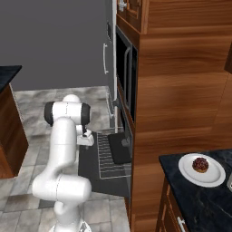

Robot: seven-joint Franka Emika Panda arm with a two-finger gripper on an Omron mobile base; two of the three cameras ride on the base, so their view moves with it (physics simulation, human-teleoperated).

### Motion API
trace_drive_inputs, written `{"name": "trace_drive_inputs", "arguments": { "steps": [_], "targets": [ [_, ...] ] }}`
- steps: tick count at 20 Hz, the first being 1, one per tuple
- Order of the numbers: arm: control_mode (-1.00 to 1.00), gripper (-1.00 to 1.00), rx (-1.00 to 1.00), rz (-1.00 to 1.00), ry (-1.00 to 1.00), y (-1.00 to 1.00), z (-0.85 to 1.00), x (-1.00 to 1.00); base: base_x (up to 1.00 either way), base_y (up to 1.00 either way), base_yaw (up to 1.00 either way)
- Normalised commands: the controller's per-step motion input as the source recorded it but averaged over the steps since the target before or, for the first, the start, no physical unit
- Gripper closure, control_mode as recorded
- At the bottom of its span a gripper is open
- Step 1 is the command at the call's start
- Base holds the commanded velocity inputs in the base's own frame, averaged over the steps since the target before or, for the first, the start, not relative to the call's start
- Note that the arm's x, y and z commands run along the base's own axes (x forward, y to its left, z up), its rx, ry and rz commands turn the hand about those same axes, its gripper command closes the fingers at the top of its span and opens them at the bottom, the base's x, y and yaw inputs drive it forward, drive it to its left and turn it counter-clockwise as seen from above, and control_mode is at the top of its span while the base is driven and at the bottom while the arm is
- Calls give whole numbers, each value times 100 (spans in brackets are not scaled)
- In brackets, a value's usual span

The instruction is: Take the baked cake out of the oven and place it on the plate for cooling. Then close the oven door.

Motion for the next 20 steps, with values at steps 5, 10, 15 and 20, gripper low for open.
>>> {"name": "trace_drive_inputs", "arguments": {
  "steps": [5, 10, 15, 20],
  "targets": [
    [-100, -100, 4, 0, 2, 0, -52, 24, 0, 0, 0],
    [-100, -100, 9, 0, -2, 0, -39, 5, 0, 0, 0],
    [-100, -100, 10, 0, -5, -12, -40, 9, 0, 0, 0],
    [-100, -100, 8, 0, -5, -20, -33, 17, 0, 0, 0]
  ]
}}
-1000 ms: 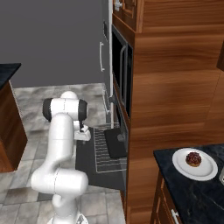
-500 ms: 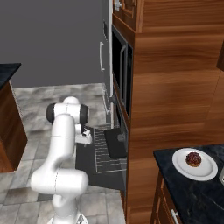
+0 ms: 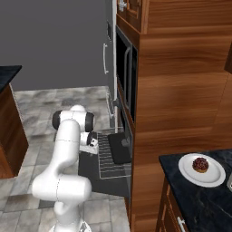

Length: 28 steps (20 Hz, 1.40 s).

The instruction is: Take the baked cake out of the oven and place it on the plate for cooling. Then close the oven door.

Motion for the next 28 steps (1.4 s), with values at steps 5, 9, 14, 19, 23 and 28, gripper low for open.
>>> {"name": "trace_drive_inputs", "arguments": {
  "steps": [5, 9, 14, 19, 23, 28],
  "targets": [
    [-100, -100, 8, 0, -7, -24, -19, 19, 0, 0, 0],
    [-100, -100, 3, 0, -7, -26, -11, 21, 0, 0, 0],
    [-100, -100, 0, -3, -7, -24, -13, 27, 0, 0, 0],
    [-100, -100, 0, -5, -7, -21, -10, 29, 0, 0, 0],
    [-100, -100, -6, -8, -7, -26, -1, 31, 0, 0, 0],
    [-100, -100, -15, -13, -7, -35, 0, 28, 0, 0, 0]
  ]
}}
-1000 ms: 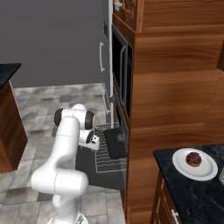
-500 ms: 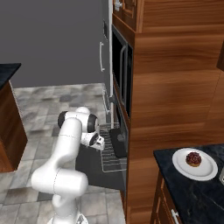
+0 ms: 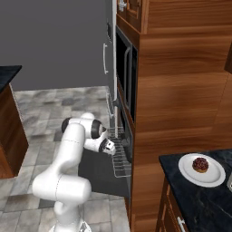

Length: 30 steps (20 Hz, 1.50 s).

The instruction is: Take the baked cake out of the oven and place it on the plate for cooling. Then close the oven door.

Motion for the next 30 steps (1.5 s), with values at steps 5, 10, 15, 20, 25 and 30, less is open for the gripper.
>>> {"name": "trace_drive_inputs", "arguments": {
  "steps": [5, 10, 15, 20, 25, 30],
  "targets": [
    [-100, -100, -17, -12, -6, -30, 1, 27, 0, 0, 0],
    [-100, -100, -16, -11, -4, -35, 10, 31, 0, 0, 0],
    [-100, -100, -15, -11, -1, -53, 19, 39, 0, 0, 0],
    [-100, -100, -6, -4, -2, -14, 30, 6, 0, 0, 0],
    [-100, -100, 1, 1, 1, 39, 80, -44, 0, 0, 0],
    [-100, -100, 2, 6, 13, 52, 99, -53, 0, 0, 0]
  ]
}}
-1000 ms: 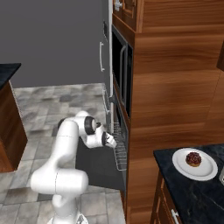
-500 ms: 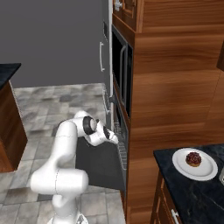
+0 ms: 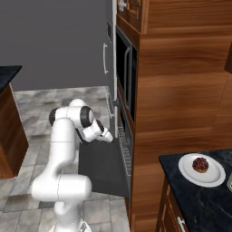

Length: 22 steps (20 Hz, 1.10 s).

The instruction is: Take the baked cake out of the oven and place it on the plate for cooling. Then close the oven door.

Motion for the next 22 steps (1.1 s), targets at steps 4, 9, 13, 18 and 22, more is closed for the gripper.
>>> {"name": "trace_drive_inputs", "arguments": {
  "steps": [4, 9, 13, 18, 22],
  "targets": [
    [-100, -100, 0, 8, 13, 57, 80, -66, 0, 0, 0],
    [-100, -100, -1, 8, 12, 61, 73, -70, 0, 0, 0],
    [-100, -100, -2, 8, 10, 64, 64, -79, 0, 0, 0],
    [-100, -100, -5, 8, 5, 64, 59, -89, 0, 0, 0],
    [-100, -100, -12, 9, 1, 61, 30, -99, 0, 0, 0]
  ]
}}
